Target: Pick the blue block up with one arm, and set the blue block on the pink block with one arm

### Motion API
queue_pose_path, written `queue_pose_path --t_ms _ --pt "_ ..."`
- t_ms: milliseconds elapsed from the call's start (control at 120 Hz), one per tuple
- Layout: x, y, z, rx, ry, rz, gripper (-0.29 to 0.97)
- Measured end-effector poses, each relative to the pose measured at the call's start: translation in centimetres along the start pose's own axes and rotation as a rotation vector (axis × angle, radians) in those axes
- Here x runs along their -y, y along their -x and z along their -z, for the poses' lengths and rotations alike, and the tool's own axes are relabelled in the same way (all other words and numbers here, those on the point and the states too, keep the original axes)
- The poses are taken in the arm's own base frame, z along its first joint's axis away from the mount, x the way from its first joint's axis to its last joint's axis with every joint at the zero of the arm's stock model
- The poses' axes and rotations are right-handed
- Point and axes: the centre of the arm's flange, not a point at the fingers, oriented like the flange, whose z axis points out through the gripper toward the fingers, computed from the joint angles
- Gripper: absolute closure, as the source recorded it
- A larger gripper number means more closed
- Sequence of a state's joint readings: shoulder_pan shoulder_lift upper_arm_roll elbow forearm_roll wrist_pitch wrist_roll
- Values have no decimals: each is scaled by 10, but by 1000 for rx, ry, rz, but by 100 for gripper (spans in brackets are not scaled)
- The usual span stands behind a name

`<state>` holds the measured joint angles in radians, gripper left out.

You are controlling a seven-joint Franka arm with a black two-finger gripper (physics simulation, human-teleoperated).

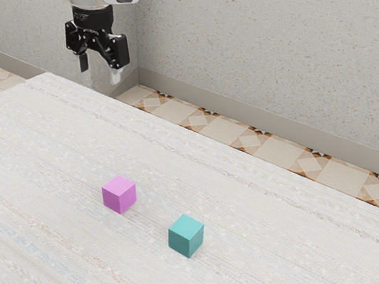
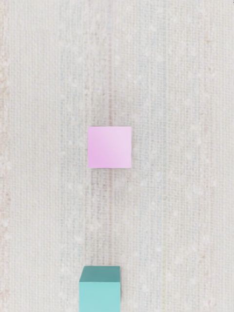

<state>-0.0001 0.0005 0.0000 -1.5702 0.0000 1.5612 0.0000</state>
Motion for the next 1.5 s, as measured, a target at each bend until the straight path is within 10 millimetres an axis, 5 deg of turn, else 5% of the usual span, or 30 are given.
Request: queue_pose_path --t_ms 8,50,83,150,208,292,433,592,1058,1500 --pt "0 0 0 0 0 0 0" --pt "3 33 99 -182 -20 -11 0" --pt "18 52 137 -249 -30 5 0" --pt "58 74 165 -291 -53 70 0" --pt "36 76 170 -290 -63 21 0" --pt "10 56 139 -213 -65 -39 0" --pt "-2 24 87 -91 -66 -73 0" --pt "-9 14 34 11 -56 -104 0" --pt "-14 10 -75 94 -53 -159 0" --pt "-78 4 -126 57 -13 -210 0"
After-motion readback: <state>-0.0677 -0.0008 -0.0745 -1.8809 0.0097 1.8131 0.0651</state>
